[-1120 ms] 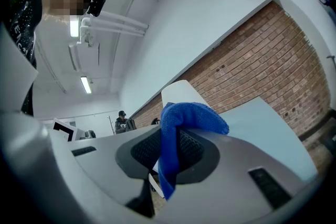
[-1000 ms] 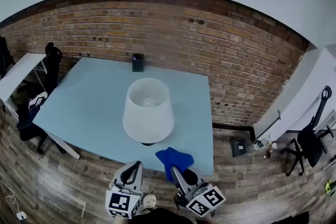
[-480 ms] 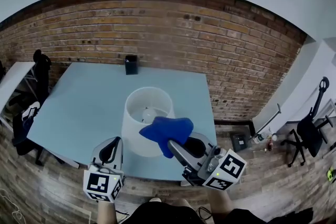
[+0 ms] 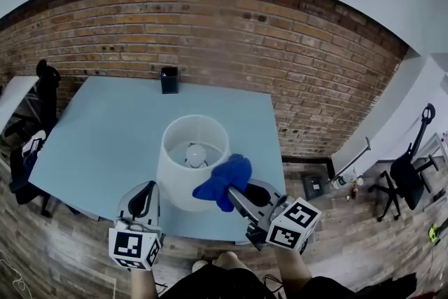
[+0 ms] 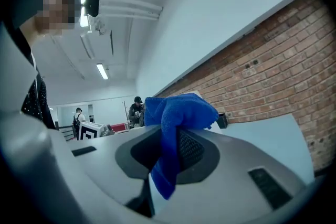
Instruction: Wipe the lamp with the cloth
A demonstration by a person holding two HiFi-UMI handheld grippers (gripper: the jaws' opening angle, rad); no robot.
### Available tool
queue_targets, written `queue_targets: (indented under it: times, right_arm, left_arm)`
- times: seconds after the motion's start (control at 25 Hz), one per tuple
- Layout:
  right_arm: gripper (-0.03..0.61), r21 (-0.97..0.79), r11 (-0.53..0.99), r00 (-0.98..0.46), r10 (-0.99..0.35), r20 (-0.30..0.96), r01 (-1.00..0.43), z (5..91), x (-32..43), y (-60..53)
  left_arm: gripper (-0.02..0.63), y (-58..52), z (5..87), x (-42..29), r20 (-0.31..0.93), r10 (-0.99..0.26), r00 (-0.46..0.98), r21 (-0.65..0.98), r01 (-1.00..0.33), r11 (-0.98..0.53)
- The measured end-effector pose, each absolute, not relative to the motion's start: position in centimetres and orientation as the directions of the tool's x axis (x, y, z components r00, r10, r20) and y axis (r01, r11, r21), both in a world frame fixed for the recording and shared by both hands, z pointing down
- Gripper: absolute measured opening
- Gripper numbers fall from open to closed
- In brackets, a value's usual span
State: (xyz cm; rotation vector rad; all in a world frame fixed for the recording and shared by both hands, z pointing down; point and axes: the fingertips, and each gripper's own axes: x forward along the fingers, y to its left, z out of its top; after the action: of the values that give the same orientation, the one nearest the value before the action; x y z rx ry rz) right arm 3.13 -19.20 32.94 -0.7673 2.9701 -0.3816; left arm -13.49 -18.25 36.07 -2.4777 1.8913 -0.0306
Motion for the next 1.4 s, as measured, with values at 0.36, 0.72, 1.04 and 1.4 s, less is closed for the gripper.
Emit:
queue_targets:
  times: [0.36,0.72,1.04,1.4]
  right_arm:
    - [0.058,-0.321,0.726,-0.792,-0.575,0.203,-0.609,41.8,6.7,-20.9]
    - [0.058,-0.311,0.644,-0.711,-0.674,0.203,-0.699,40.9,10.7,-22.4]
    - [0.058,-0.196,0.737,-0.748,-0.663,-0.028,-0.647,28.3,8.8,-27.0]
    - [0.058,-0.123,0.757,-0.756,-0.651,-0.062,-0.642,25.1,5.3,-28.5]
  left_arm:
    - [0.009,-18.5,37.5,-13.7,0.031,-0.967,0.252,-0.034,-0.967,-0.253]
    - [0.009,-19.1,38.1,-14.1,0.044,-0.967,0.25,-0.036,-0.967,-0.252]
    - [0.009,-20.8,34.3,-15.6,-0.019,-0.972,0.235,-0.092,-0.968,-0.233]
    - [0.009,-21.3,32.8,-15.7,-0.043,-0.97,0.239,-0.097,-0.967,-0.234]
